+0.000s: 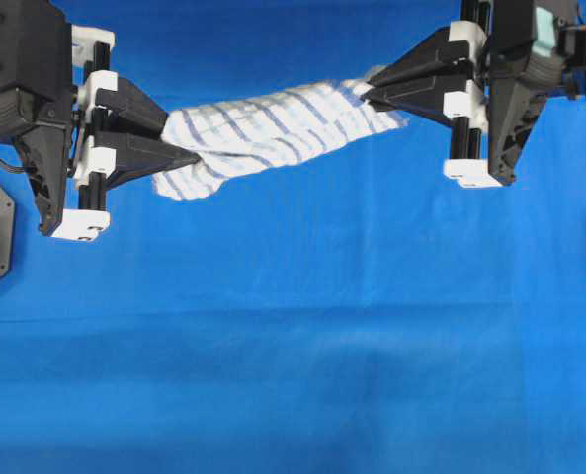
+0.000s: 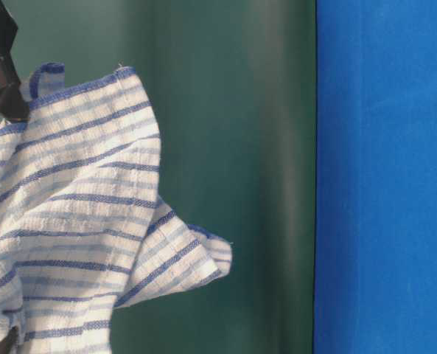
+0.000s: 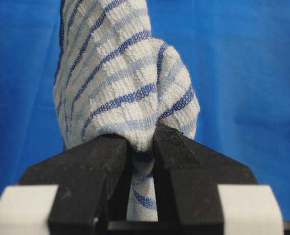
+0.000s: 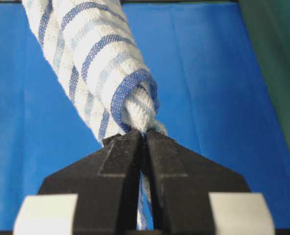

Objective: Lift the towel with both arms.

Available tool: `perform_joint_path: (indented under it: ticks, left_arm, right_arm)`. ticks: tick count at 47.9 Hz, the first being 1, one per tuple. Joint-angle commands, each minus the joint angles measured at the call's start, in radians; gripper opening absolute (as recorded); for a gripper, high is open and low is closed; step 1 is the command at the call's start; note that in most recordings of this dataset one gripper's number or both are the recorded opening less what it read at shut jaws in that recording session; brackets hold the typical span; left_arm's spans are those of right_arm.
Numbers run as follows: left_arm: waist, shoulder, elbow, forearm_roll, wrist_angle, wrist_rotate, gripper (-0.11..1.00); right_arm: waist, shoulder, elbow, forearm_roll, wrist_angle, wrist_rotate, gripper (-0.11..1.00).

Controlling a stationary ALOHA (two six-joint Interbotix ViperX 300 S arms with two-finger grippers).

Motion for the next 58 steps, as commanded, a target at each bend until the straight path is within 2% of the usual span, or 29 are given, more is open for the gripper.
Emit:
perform_joint_path:
  ticks: [1,22,25,32,35,38,48,58]
  left_arm:
    - [0.003,-0.006,-0.028,0.002,0.000,0.000,0.07]
    - [0.002,-0.017,-0.029,0.002,-0.012,-0.008,0.10]
    - [0.002,-0.025,-0.028,0.002,-0.017,-0.012,0.24]
    - [0.002,-0.048,-0.015,0.002,-0.025,-0.006,0.70]
    - [0.002,-0.058,-0.011,0.002,-0.026,-0.008,0.85]
    - [0.002,-0.067,-0.006,0.002,-0.028,-0.011,0.93]
    - [0.002,-0.064,0.015,0.002,-0.028,-0.014,0.93]
    - [0.002,-0.029,0.114,0.000,-0.046,-0.020,0.93]
  right_arm:
    - [-0.003,-0.015,-0.026,-0.003,0.000,0.008,0.05]
    - [-0.003,-0.018,-0.023,-0.003,-0.003,0.002,0.06]
    - [-0.003,-0.021,-0.023,-0.003,-0.005,0.002,0.20]
    - [-0.003,-0.026,-0.020,-0.006,-0.003,-0.002,0.63]
    - [-0.003,-0.029,-0.018,-0.006,-0.005,-0.002,0.69]
    - [-0.003,-0.034,-0.015,-0.006,-0.005,0.000,0.66]
    - [0.006,-0.038,-0.002,-0.006,-0.003,0.006,0.66]
    - [0.035,-0.002,0.071,0.003,-0.058,0.012,0.66]
